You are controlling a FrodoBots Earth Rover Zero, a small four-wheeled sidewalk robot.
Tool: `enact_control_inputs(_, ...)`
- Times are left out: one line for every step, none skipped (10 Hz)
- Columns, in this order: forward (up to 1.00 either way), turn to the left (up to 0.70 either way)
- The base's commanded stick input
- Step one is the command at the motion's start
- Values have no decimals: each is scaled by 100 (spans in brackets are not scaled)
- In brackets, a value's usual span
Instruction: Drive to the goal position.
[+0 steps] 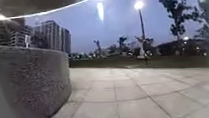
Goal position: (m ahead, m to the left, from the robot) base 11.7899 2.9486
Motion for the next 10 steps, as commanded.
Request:
enact_control_inputs(70,-35)
enact_control_inputs(70,-35)
enact_control_inputs(70,-35)
enact_control_inputs(70,-35)
enact_control_inputs(70,-14)
enact_control_inputs(70,-5)
enact_control_inputs(70,-1)
enact_control_inputs(70,0)
enact_control_inputs(70,0)
enact_control_inputs(70,0)
